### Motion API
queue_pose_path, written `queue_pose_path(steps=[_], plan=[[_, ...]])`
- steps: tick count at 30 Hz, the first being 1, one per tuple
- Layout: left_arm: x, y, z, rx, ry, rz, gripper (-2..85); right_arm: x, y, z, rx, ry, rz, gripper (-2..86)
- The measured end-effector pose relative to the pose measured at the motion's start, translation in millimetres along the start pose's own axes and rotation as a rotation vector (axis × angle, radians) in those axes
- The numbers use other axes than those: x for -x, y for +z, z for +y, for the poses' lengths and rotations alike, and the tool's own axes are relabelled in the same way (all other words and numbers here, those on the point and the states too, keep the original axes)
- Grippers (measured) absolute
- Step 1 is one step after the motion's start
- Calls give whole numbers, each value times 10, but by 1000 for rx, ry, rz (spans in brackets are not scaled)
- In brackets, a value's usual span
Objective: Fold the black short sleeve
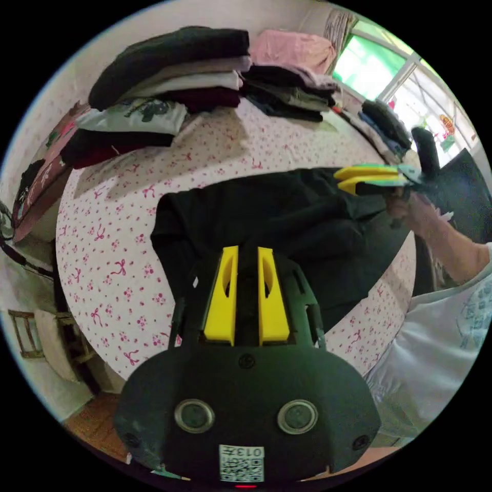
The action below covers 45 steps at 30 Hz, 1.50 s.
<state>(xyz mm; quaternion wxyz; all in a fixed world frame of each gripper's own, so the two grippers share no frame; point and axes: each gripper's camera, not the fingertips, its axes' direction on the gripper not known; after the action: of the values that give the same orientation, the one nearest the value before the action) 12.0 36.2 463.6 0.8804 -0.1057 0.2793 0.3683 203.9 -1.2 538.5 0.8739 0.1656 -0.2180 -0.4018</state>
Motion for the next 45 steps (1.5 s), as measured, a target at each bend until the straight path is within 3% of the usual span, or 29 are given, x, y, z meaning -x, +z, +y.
queue_pose_path(steps=[5,7,11,15,19,23,27,28,31,36,40,45], plan=[[-315,216,-25,46,48,-112,6,-133,471,-222,290,20,-171,44],[-426,193,2,19,57,-149,1,-82,361,-207,247,-22,-175,34],[-564,46,56,-132,46,-185,0,43,-128,-32,-60,-81,-15,31],[-491,304,17,-31,-77,-201,3,-133,-16,58,60,58,85,44],[-532,109,222,-168,-203,-207,5,-194,-483,380,-61,80,105,13],[-1035,179,181,-228,-92,-91,0,137,-679,817,-80,-70,148,4],[-1729,600,-18,-104,13,-150,-2,339,-416,1028,68,-136,254,1],[-1786,761,-54,-25,-5,-158,-2,281,-387,1053,99,-105,230,1],[-1813,812,-11,-17,-34,-135,-3,87,-659,1108,78,-22,185,1],[-2083,730,32,-114,26,-173,-3,-396,-1400,1585,-51,151,407,7],[-2519,904,-100,-150,109,-148,-3,-1002,-2026,2207,-88,417,581,31],[-2972,1326,-234,-105,190,-143,-3,-1424,-2403,2556,-128,600,589,69]])
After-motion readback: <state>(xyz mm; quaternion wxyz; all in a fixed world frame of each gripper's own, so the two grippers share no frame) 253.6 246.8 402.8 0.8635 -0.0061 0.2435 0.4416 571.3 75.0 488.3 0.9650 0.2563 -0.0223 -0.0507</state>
